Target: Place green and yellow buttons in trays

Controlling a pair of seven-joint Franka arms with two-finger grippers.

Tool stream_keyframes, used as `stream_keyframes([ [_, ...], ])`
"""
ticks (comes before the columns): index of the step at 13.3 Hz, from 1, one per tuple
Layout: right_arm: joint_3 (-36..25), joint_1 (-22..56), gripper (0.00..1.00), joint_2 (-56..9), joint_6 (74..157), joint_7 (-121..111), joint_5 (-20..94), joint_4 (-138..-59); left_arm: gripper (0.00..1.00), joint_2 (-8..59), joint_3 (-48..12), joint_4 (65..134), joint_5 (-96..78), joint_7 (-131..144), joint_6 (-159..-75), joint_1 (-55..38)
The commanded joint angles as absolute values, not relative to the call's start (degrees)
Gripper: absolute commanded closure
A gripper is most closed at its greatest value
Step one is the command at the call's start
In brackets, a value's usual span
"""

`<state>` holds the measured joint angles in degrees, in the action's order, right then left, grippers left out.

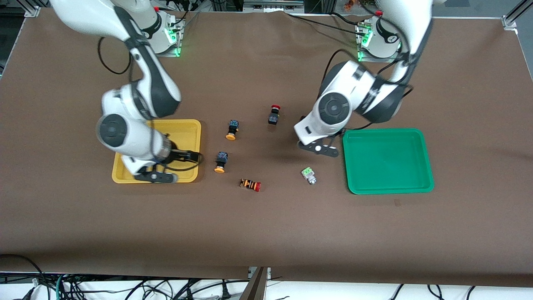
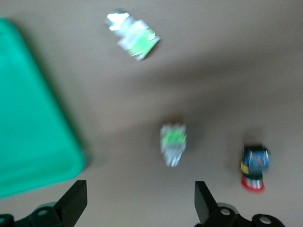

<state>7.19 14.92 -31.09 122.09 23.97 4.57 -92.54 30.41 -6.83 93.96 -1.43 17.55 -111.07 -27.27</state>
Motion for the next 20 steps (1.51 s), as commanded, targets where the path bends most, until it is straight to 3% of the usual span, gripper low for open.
stream_keyframes([
  [1, 7.21, 17.48, 0.0, -36.19, 128.56, 28.28, 2.48, -91.14, 0.0, 31.02, -6.06, 102.72, -1.85, 16.71, -123.98, -30.58],
  [5, 7.21, 20.13, 0.0, -40.6, 133.85, 36.38, -2.29, -91.41, 0.0, 32.69, -6.06, 108.1, 0.96, 16.61, -131.65, -31.99],
  [6, 7.21, 20.82, 0.0, -41.21, 134.55, 36.56, -2.29, -91.41, 0.28, 33.04, -6.06, 108.11, 1.05, 16.61, -131.75, -32.08],
  [7, 7.21, 21.27, 0.0, -41.66, 134.82, 37.69, -2.29, -91.32, 0.67, 33.57, -6.06, 107.93, 1.05, 17.39, -131.75, -32.17],
  [8, 7.21, 21.62, 0.0, -41.92, 134.82, 38.49, -2.37, -91.41, 0.91, 33.84, -6.06, 107.67, 1.05, 17.05, -131.75, -32.25],
  [9, 7.21, 21.97, 0.0, -42.01, 134.91, 38.67, -2.55, -91.58, 1.0, 33.84, -6.06, 107.67, 1.05, 16.79, -131.66, -32.08],
  [11, 7.21, 22.76, 0.0, -42.62, 134.82, 38.67, -2.55, -91.93, 1.0, 32.7, -5.8, 107.23, 1.05, 17.05, -130.96, -31.82],
  [12, 7.21, 23.02, 0.05, -42.97, 134.82, 38.67, -2.55, -92.63, 1.0, 30.35, -5.45, 107.14, 1.05, 17.14, -129.48, -31.56],
  [14, 7.21, 23.03, 0.69, -42.98, 134.48, 38.06, -2.55, -93.6, 1.0, 26.21, -3.35, 104.26, 1.05, 16.79, -120.29, -29.2],
  [15, 7.21, 23.03, 0.94, -43.15, 134.39, 37.97, -2.46, -93.6, 1.0, 25.41, -3.25, 102.5, 1.05, 16.61, -115.19, -26.74],
  [16, 7.21, 22.94, 1.0, -43.15, 134.3, 37.88, -2.46, -93.6, 1.0, 25.23, -3.16, 101.7, 1.14, 16.52, -112.7, -24.54],
  [18, 7.21, 21.63, 1.0, -41.32, 132.12, 35.87, -2.46, -92.21, 1.0, 25.31, -3.25, 102.3, 1.84, 15.91, -112.32, -20.41],
  [20, 6.77, 17.77, 1.0, -37.64, 121.08, 25.81, -2.11, -89.4, 1.0, 27.41, -3.34, 102.48, 6.05, 10.14, -112.93, -16.8],
])
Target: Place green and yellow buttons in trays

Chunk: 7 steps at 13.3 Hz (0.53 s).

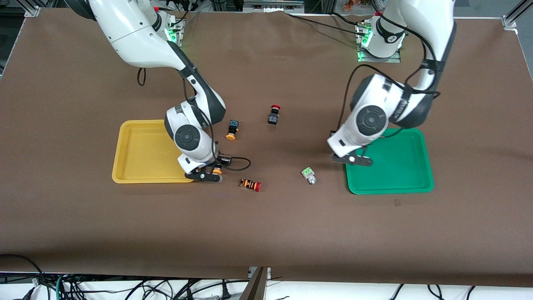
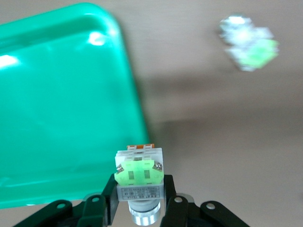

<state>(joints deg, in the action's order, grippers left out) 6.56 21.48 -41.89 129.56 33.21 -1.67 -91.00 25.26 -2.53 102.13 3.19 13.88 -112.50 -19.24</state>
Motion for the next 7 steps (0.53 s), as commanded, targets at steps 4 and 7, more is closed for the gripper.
stream_keyframes([
  [4, 1.07, 11.71, 1.0, -32.79, 113.46, 4.27, -2.55, -95.86, 0.51, 33.39, -3.6, 102.66, 5.37, 0.97, -117.24, -10.46],
  [7, -2.89, 10.55, 1.0, -30.42, 119.68, -0.87, -2.55, -105.52, 0.0, 31.48, -3.95, 101.61, 5.1, 2.54, -116.9, -10.98],
])
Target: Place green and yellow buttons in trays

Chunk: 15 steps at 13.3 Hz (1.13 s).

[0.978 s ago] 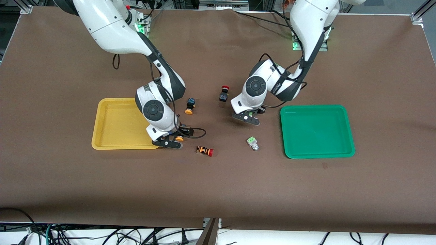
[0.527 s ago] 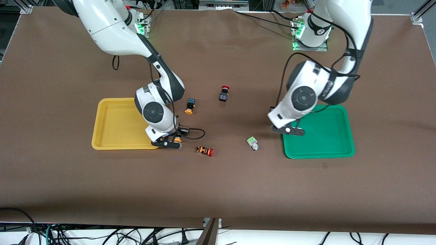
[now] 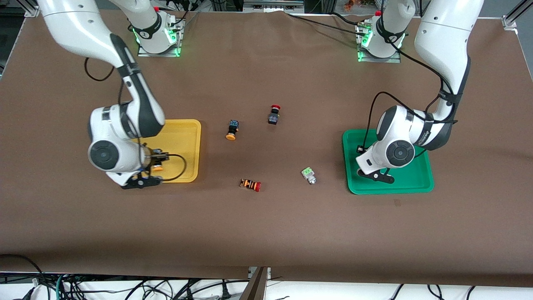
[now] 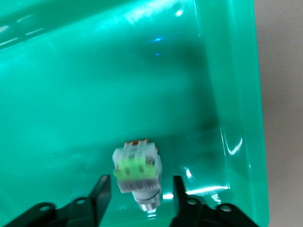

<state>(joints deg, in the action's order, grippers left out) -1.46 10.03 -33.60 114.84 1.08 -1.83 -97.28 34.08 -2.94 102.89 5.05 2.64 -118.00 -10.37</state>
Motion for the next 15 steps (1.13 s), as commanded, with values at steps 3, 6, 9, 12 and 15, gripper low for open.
stream_keyframes([
  [3, -3.78, 10.19, 0.01, -29.8, 122.27, -0.09, -1.94, -107.24, 0.0, 31.37, -7.82, 94.33, 3.7, 14.0, -116.54, -12.12],
  [6, 3.83, 10.81, 0.0, -28.65, 114.97, 13.64, 0.17, -101.44, 0.0, 37.94, -7.82, 85.2, -0.5, 30.53, -116.63, -16.95],
  [9, 12.81, 12.82, 0.0, -30.93, 119.25, 31.06, 0.35, -101.95, 0.0, 43.84, -7.65, 80.17, -2.11, 45.49, -117.51, -22.84],
  [12, 17.22, 16.25, 0.0, -34.97, 125.75, 42.0, 0.35, -103.26, 0.0, 46.84, -7.65, 81.2, -1.67, 47.37, -124.96, -23.47],
  [15, 19.77, 17.57, 0.0, -37.52, 130.33, 48.4, 0.53, -103.89, 0.0, 48.51, -7.65, 81.39, -1.67, 50.09, -127.79, -24.69],
])
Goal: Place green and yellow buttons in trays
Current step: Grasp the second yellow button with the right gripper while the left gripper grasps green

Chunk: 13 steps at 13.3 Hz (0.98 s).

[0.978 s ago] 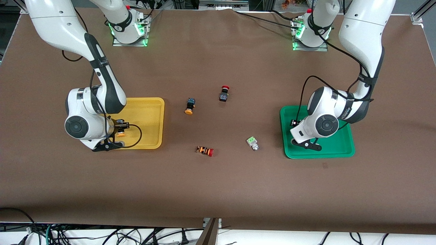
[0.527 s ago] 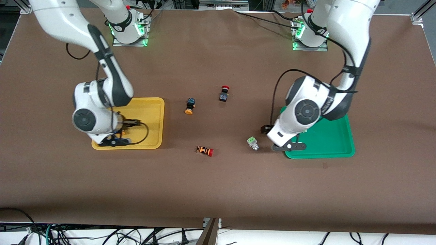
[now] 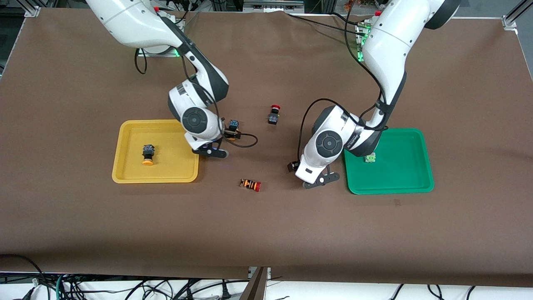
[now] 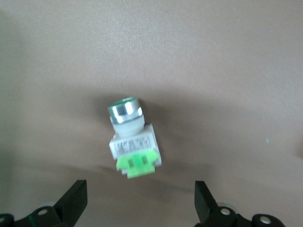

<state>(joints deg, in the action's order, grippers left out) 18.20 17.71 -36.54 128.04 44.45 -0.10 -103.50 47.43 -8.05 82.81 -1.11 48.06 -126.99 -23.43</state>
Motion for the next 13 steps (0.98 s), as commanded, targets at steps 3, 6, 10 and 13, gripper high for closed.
stream_keyframes([
  [3, 19.78, 18.81, 0.45, -38.32, 133.32, 49.4, 0.09, -105.98, 0.08, 49.57, -6.51, 81.39, -1.67, 51.15, -127.88, -24.43],
  [6, 19.78, 18.46, 1.0, -37.18, 131.84, 49.05, 0.09, -106.17, 0.87, 49.66, -6.42, 81.21, -1.67, 51.68, -128.67, -24.52],
  [10, 19.08, 13.11, 1.0, -32.62, 123.07, 38.71, 0.18, -103.28, 1.0, 48.61, -5.54, 80.77, -1.58, 51.24, -128.15, -23.91],
  [13, 11.02, 11.34, 1.0, -31.82, 119.89, 22.13, -0.35, -102.65, 1.0, 41.69, -4.31, 80.6, 1.82, 48.27, -116.68, -23.65],
])
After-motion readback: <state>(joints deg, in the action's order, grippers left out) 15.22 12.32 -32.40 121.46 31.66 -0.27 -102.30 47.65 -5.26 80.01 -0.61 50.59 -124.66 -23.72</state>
